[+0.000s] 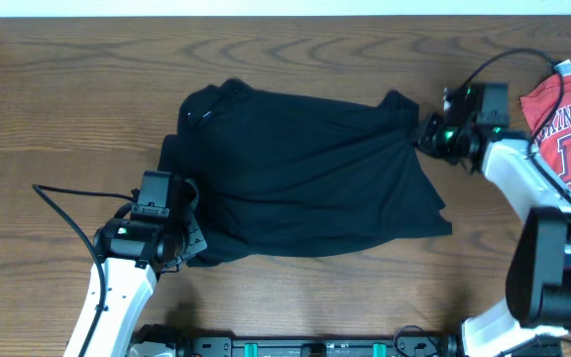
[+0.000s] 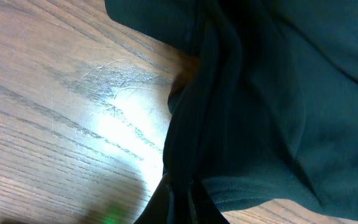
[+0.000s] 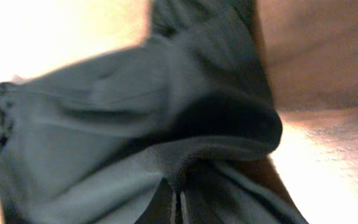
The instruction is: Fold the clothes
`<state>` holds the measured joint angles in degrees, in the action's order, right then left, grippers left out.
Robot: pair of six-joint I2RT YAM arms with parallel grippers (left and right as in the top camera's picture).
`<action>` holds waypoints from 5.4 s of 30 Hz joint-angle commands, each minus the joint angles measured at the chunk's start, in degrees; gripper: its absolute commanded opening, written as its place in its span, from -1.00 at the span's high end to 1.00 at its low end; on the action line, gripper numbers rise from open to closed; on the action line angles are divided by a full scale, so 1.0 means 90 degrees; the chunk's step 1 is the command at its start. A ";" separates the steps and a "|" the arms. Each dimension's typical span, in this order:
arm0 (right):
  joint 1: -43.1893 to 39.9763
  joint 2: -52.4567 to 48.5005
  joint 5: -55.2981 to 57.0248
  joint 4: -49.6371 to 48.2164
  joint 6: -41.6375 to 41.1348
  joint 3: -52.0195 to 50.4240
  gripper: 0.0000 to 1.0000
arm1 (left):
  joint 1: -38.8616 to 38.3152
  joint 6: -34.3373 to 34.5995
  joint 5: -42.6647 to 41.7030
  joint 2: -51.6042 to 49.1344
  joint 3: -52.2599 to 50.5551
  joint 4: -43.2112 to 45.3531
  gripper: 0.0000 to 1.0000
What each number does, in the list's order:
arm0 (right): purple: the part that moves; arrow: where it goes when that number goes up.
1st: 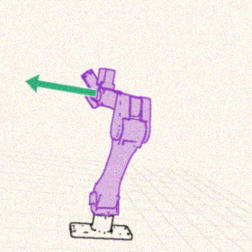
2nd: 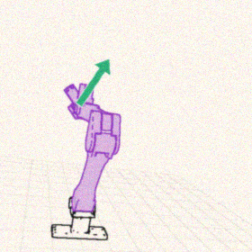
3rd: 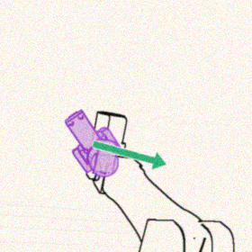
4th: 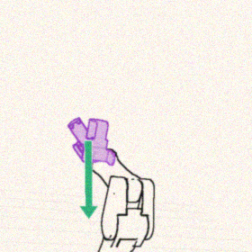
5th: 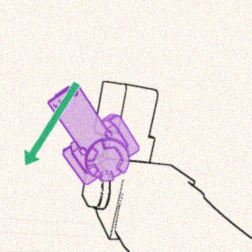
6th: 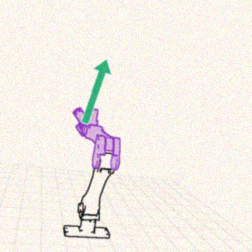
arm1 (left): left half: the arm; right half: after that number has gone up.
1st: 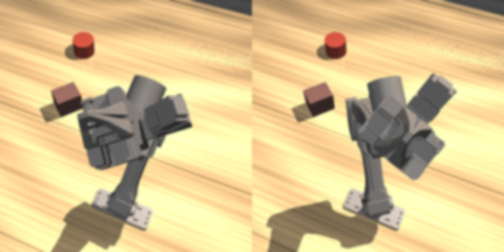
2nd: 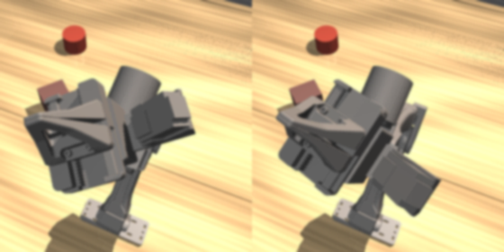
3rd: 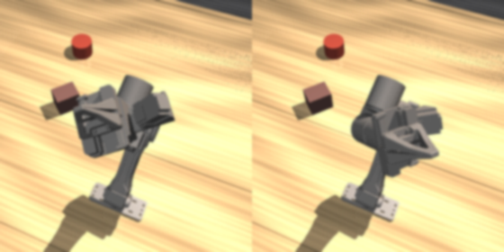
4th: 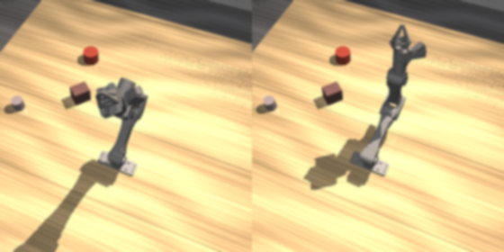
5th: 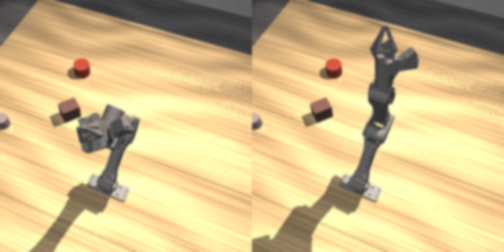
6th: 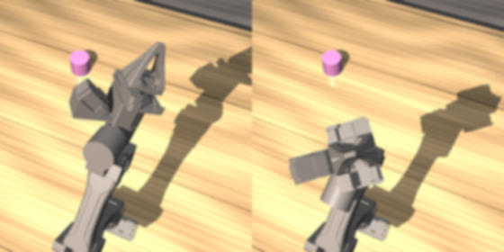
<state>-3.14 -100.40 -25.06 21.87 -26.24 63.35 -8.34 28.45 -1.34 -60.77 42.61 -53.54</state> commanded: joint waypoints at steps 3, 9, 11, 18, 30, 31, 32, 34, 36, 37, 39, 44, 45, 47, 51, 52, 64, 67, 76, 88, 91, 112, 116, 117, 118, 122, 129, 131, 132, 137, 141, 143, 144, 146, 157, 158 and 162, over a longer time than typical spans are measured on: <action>0.0049 0.0444 0.0568 0.0884 0.0551 0.0809 0.97 | 0.0027 -0.0041 0.0056 -0.0024 -0.0056 -0.0017 0.88; 0.0046 0.0435 0.1149 0.1044 0.0787 0.0950 0.97 | 0.0027 -0.0041 0.0056 -0.0024 -0.0056 -0.0017 0.88; 0.0049 0.0435 0.1190 0.0981 0.0913 0.1035 0.98 | 0.0027 -0.0041 0.0061 -0.0024 -0.0056 -0.0015 0.88; 0.0046 0.0435 0.1282 0.0301 0.1066 0.1433 0.97 | 0.0027 -0.0041 0.0058 -0.0024 -0.0119 -0.0017 0.88; 0.0121 -0.0233 0.1304 -0.0027 0.1095 0.1443 0.97 | 0.0027 -0.0034 0.0053 -0.0024 -0.0457 0.0083 0.88; 0.0134 -0.0362 0.1292 -0.0027 0.1093 0.1443 0.97 | 0.0027 -0.0034 0.0053 -0.0024 -0.0457 0.0083 0.88; 0.0153 -0.0520 0.1277 -0.0027 0.1093 0.1443 0.97 | 0.0027 -0.0034 0.0053 -0.0024 -0.0457 0.0080 0.88; 0.0211 -0.0799 0.1280 -0.0019 0.1095 0.1443 0.51 | 0.0027 -0.0032 0.0051 -0.0024 -0.0457 0.0080 0.88; 0.0257 -0.1020 0.1275 0.0017 0.1098 0.1443 -0.35 | 0.0027 -0.0010 0.0049 -0.0024 -0.0457 0.0080 0.87; 0.0274 -0.1105 0.1270 0.0087 0.1120 0.1443 -0.38 | 0.0027 -0.0010 0.0049 -0.0024 -0.0457 0.0078 0.88; 0.0279 -0.1149 0.1134 0.0369 0.1180 0.1443 0.13 | 0.0027 -0.0010 0.0049 -0.0024 -0.0457 0.0075 0.88; 0.0253 -0.0874 0.1207 0.1205 0.1234 0.1445 -0.35 | 0.0027 -0.0010 0.0051 -0.0024 -0.0457 0.0102 0.88; 0.0238 -0.0741 0.1314 0.1399 0.1273 0.1445 -0.31 | 0.0027 -0.0012 0.0051 -0.0024 -0.0457 0.0107 0.88; 0.0238 -0.0350 0.1790 0.1928 0.1377 0.1443 -0.31 | 0.0027 -0.0015 0.0053 -0.0024 -0.0457 0.0107 0.88; 0.0393 0.0527 0.2402 0.2596 0.1542 0.1192 -0.40 | 0.0027 -0.0015 0.0053 -0.0024 -0.0457 0.0158 0.88; 0.0437 0.0704 0.2404 0.2623 0.1542 0.1056 -0.42 | 0.0027 -0.0015 0.0053 -0.0024 -0.0457 0.0185 0.88; 0.0481 0.1243 0.1416 0.1545 0.0784 -0.1503 -0.39 | 0.0027 -0.0015 0.0053 -0.0024 -0.0457 0.0330 0.88; 0.0481 0.1243 0.1343 0.1343 0.0697 -0.1729 -0.36 | 0.0027 -0.0015 0.0053 -0.0024 -0.0457 0.0345 0.88; 0.0476 0.1236 0.1350 0.1018 0.0355 -0.1965 -0.13 | 0.0027 -0.0017 0.0053 -0.0024 -0.0457 0.0342 0.88; 0.0342 0.1236 0.1469 0.0333 -0.0277 -0.3045 0.06 | 0.0027 -0.0041 0.0056 -0.0024 -0.0459 0.0342 0.88; 0.0238 0.1236 0.1469 0.0194 -0.0294 -0.3111 0.07 | 0.0027 -0.0041 0.0053 -0.0024 -0.0459 0.0340 0.88; 0.0049 0.1236 0.1620 -0.0508 -0.0670 -0.3111 0.97 | 0.0027 -0.0039 0.0053 -0.0024 -0.0459 0.0080 0.88; 0.0051 0.1239 0.1564 -0.0520 -0.0206 -0.3111 0.98 | 0.0027 -0.0036 0.0051 -0.0024 -0.0459 0.0075 0.88; 0.0053 0.1239 0.1574 -0.0503 -0.0131 -0.3111 0.97 | 0.0027 -0.0036 0.0051 -0.0024 -0.0459 0.0078 0.88; 0.0051 0.1239 0.1569 -0.0500 -0.0041 -0.3111 0.98 | 0.0027 -0.0036 0.0051 -0.0024 -0.0459 0.0078 0.88; 0.0061 0.1256 0.1564 -0.0442 0.0267 -0.3109 0.98 | 0.0027 -0.0039 0.0051 -0.0022 -0.0459 0.0080 0.88; 0.0063 0.1715 0.1620 -0.0066 0.0651 -0.2654 0.97 | 0.0027 -0.0090 0.0053 0.0022 -0.0126 0.0199 0.88; 0.0066 0.1938 0.1693 0.0197 0.0746 -0.2404 0.98 | 0.0027 -0.0117 0.0053 0.0075 0.0095 0.0199 0.88; 0.0066 0.2045 0.1775 0.0328 0.0777 -0.2293 0.97 | 0.0024 -0.0117 0.0053 0.0104 0.0211 0.0197 0.88; 0.0066 0.2557 0.2096 0.0986 0.1059 -0.1732 0.97 | 0.0027 -0.0168 0.0053 0.0291 0.0750 -0.0019 0.88; 0.0063 0.2778 0.2098 0.1282 0.1115 -0.1498 0.98 | 0.0027 -0.0284 0.0051 0.0333 0.1166 -0.0367 0.87; 0.0066 0.2788 0.2098 0.1367 0.1112 -0.1481 0.97 | 0.0024 -0.0355 0.0049 0.0333 0.1384 -0.0593 0.88; 0.0066 0.2788 0.2096 0.1433 0.1110 -0.1481 0.97 | 0.0024 -0.0376 0.0049 0.0333 0.1520 -0.0748 0.88; 0.0066 0.2788 0.2142 0.1566 0.1112 -0.1481 0.98 | 0.0024 -0.0471 0.0049 0.0352 0.1751 -0.0964 0.88; 0.0063 0.2798 0.2263 0.1666 0.1066 -0.1304 0.97 | 0.0027 -0.0675 0.0053 0.0488 0.3128 -0.1156 0.88; 0.0063 0.2798 0.2263 0.1695 0.1066 -0.1265 0.98 | 0.0027 -0.0636 0.0053 0.0471 0.3126 -0.1195 0.88; 0.0063 0.2798 0.2290 0.1790 0.1161 -0.0940 0.98 | 0.0027 -0.0634 0.0053 0.0355 0.3126 -0.1202 0.88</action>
<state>-2.50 -75.61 -5.87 37.91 -17.28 51.44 -8.36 23.66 -1.37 -56.90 70.02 -64.38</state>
